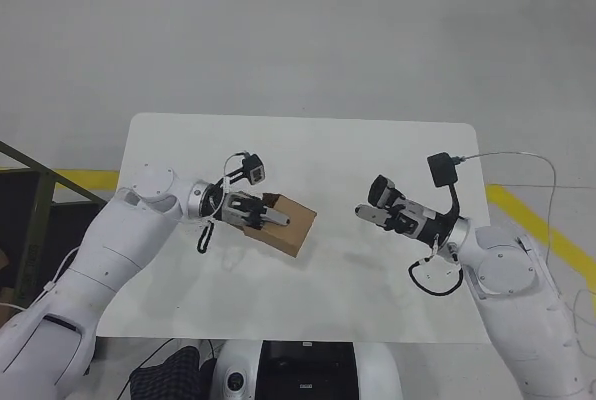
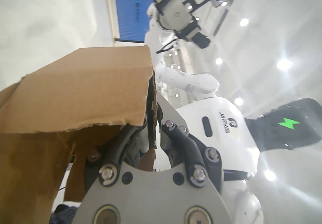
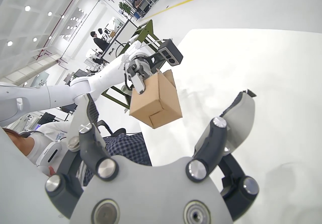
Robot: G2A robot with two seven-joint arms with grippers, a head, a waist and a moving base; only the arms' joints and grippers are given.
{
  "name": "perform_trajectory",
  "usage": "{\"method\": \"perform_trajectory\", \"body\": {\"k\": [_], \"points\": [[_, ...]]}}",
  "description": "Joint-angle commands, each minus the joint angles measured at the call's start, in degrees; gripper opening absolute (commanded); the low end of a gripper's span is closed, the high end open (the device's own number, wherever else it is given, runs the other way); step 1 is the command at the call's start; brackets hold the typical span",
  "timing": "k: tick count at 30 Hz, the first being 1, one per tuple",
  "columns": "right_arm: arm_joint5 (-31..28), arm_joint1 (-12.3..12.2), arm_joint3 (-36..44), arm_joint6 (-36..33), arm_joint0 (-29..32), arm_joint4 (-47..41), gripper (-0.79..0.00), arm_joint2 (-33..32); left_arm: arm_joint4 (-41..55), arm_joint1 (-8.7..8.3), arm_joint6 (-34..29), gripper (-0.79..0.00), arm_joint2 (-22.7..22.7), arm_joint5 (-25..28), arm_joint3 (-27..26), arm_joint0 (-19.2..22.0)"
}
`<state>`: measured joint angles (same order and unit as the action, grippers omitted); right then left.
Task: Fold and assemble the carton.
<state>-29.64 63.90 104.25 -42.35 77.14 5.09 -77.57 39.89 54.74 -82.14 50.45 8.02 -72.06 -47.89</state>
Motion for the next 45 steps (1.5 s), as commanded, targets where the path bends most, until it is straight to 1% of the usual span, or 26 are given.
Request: {"method": "perform_trajectory", "body": {"k": [1,5,11,17,21,25,30,34,35,36,38,41,45], "points": [[-0.33,-0.1,-0.04,0.19,0.29,-0.05,0.0,-0.25,-6.92,0.13,1.45,-0.785,-1.05,0.9,-0.29,1.11],[-0.84,-0.33,-0.03,0.45,0.98,-0.15,0.0,-0.97,-14.73,0.56,3.37,-0.785,-2.94,1.13,-0.67,2.81],[-0.82,-0.64,-0.24,0.2,1.83,-0.57,0.0,-1.55,-27.81,0.83,5.14,-0.785,-5.14,1.59,-3.0,5.63],[-0.59,-0.86,-0.68,-0.26,1.97,-1.43,0.0,-1.47,-40.1,0.97,2.56,-0.785,-8.03,-0.43,-6.47,8.19],[-0.19,-1.01,-1.15,-0.8,1.97,-2.35,0.0,-1.44,-45.37,1.32,1.03,-0.785,-9.88,-1.08,-7.97,9.72],[-0.03,-1.15,-1.58,-1.29,1.88,-3.11,0.0,-1.35,-49.18,1.98,1.3,-0.785,-11.74,-0.69,-9.34,11.04],[0.12,-1.27,-2.14,-1.49,1.71,-3.86,0.0,-1.03,-54.13,2.98,3.24,-0.785,-14.43,-0.02,-10.5,11.95],[-0.02,-1.36,-2.76,-1.5,1.61,-4.52,0.0,-0.83,-57.29,3.79,6.12,-0.785,-16.15,1.55,-10.9,12.17],[-0.06,-1.38,-2.91,-1.58,1.63,-4.66,0.0,-0.78,-58.45,3.94,7.13,-0.69,-16.51,2.37,-11.2,12.21],[-0.16,-1.41,-3.0,-1.59,1.63,-4.77,0.0,-0.77,-59.61,4.08,7.98,-0.511,-16.88,3.06,-11.31,12.17],[-0.32,-1.47,-3.2,-1.62,1.72,-4.97,0.0,-0.71,-61.78,4.32,9.72,0.0,-17.55,5.63,-11.93,12.17],[-0.54,-1.55,-3.35,-1.53,1.89,-5.29,0.0,-0.74,-60.83,4.59,11.68,0.0,-17.52,8.36,-12.05,11.74],[-0.98,-1.67,-3.46,-1.61,2.12,-5.79,0.0,-0.71,-58.7,4.59,12.42,0.0,-16.74,12.11,-13.02,11.41]]}}
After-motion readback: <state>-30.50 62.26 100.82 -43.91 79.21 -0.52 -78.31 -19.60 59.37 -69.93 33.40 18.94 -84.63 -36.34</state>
